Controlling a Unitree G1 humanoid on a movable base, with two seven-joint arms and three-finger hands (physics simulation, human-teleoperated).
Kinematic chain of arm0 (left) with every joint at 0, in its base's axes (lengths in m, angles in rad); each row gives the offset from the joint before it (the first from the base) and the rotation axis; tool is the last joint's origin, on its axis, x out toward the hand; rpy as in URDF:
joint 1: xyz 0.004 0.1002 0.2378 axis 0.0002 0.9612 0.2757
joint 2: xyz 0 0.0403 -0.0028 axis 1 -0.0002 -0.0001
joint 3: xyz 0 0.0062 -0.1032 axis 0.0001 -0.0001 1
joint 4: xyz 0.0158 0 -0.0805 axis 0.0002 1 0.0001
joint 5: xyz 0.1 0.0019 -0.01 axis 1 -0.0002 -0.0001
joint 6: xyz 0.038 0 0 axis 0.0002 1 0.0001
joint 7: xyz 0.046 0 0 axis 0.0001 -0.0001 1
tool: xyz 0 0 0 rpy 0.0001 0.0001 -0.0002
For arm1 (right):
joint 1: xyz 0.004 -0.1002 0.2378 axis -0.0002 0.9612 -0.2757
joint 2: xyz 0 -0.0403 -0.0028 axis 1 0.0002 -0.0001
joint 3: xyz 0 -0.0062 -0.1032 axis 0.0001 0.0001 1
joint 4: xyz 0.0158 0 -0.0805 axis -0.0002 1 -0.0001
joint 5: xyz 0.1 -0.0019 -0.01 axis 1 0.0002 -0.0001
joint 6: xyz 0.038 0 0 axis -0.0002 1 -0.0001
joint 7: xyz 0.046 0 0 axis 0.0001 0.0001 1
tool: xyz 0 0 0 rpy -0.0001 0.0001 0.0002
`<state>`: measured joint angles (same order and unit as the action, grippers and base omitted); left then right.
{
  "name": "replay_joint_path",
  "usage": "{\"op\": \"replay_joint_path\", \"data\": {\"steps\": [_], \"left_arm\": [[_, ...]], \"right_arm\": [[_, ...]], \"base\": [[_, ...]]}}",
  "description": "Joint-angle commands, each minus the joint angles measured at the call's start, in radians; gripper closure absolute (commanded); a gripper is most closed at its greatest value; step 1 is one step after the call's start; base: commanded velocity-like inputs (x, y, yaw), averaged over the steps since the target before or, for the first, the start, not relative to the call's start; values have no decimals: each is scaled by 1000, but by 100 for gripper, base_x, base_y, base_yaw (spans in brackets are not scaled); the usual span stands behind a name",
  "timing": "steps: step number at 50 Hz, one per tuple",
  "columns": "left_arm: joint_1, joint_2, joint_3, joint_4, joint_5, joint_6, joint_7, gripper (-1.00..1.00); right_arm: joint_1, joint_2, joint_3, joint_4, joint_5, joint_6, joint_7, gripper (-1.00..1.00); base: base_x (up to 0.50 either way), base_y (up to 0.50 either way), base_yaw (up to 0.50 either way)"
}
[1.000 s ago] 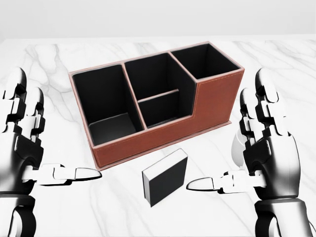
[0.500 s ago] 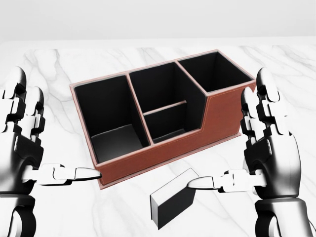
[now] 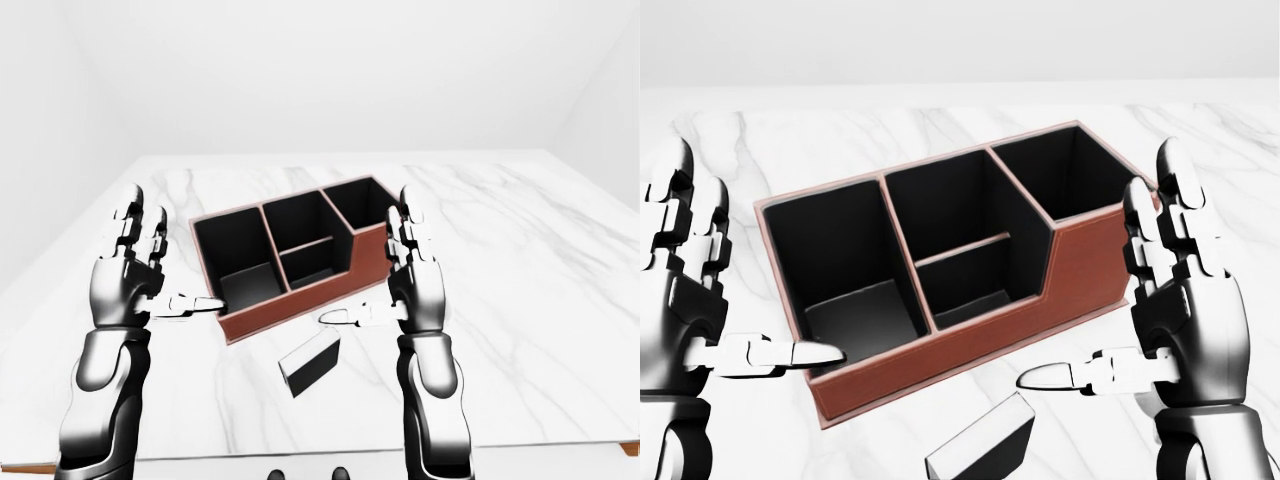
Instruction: Pick up the book and place it in the front compartment of the caddy.
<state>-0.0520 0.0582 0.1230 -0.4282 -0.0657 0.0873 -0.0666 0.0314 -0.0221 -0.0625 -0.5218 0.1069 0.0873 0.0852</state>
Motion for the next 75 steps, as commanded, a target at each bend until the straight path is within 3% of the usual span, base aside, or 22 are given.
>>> {"op": "replay_joint_path", "data": {"steps": [1,13,41,75], "left_arm": [[1,-1,-2,-2,1,0,-1,-100],[0,-2,-4,-3,2,0,-1,-100],[-6,1,3,-1,-4,0,-1,-100],[-29,16,23,2,-15,0,-2,-100]], "right_arm": [[2,-1,-2,5,3,0,4,-100],[-10,-4,-8,5,-4,0,-2,-100],[-1,-2,13,-9,-37,0,-4,-100],[4,-13,61,-126,-245,0,59,-100]], "base": [[50,-14,0],[47,-10,0],[10,0,0],[0,0,0]]}}
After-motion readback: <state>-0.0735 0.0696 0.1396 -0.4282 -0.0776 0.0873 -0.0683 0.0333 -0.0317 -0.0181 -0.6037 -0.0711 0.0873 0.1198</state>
